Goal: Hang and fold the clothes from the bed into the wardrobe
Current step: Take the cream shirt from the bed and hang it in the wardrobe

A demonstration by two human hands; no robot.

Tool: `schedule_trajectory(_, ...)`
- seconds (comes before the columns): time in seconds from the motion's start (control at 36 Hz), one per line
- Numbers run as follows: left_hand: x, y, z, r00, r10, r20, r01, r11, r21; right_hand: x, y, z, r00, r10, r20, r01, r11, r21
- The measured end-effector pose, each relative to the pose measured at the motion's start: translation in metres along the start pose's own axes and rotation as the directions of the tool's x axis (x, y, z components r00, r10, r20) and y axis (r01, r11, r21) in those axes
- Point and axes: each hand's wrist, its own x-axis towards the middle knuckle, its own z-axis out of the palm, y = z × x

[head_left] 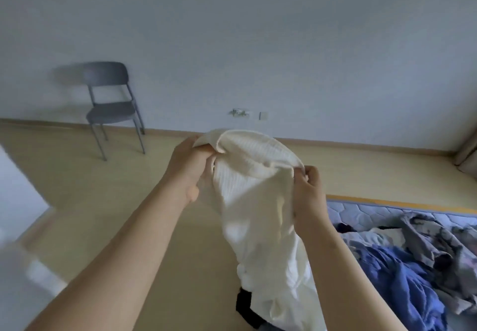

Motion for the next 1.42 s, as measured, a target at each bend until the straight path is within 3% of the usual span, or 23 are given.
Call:
schedule_trajectory(0.17,-0.042,-0.005,-0.063,0.995,0.009,-0.098,-0.013,0.999,-0.038,-0.034,-0.019,0.045,0.960,-0.013,0.280,-0.011,0.996,0.083)
schedule_trajectory(0.36,-0.096,0.036,-0.132,0.935,0.168,-0.313,-0.203,0.976,-0.082,-0.093,-0.078,0.083,0.781,-0.159,0.604,0.011,0.970,0.241)
schedule_trajectory(0.56,-0.153,0.072,-0.195,0.797,0.344,-0.496,-0.389,0.921,0.014,-0.164,-0.120,0.114,0.596,-0.272,0.755,-0.012,0.938,0.348)
schedule_trajectory(0.75,-0.227,0.081,-0.270,0.696,0.358,-0.622,-0.396,0.915,0.083,-0.256,-0.132,0.151,0.410,-0.326,0.852,-0.068,0.920,0.385)
schedule_trajectory(0.86,-0.276,0.082,-0.312,0.616,0.354,-0.703,-0.386,0.914,0.121,-0.313,-0.141,0.171,0.299,-0.339,0.892,-0.125,0.913,0.389)
schedule_trajectory(1.08,-0.377,0.087,-0.395,0.362,0.373,-0.854,-0.359,0.902,0.241,-0.427,-0.148,0.214,0.126,-0.333,0.934,-0.202,0.914,0.353)
schedule_trajectory(1.22,-0.431,0.099,-0.434,0.215,0.441,-0.872,-0.290,0.881,0.374,-0.484,-0.151,0.243,0.074,-0.380,0.922,-0.124,0.914,0.386)
schedule_trajectory(1.33,-0.463,0.109,-0.467,0.129,0.501,-0.856,-0.082,0.865,0.494,-0.521,-0.151,0.267,0.077,-0.429,0.900,-0.019,0.902,0.432)
schedule_trajectory(1.42,-0.485,0.114,-0.490,0.111,0.534,-0.838,0.067,0.838,0.542,-0.544,-0.153,0.285,0.076,-0.458,0.886,0.034,0.889,0.457)
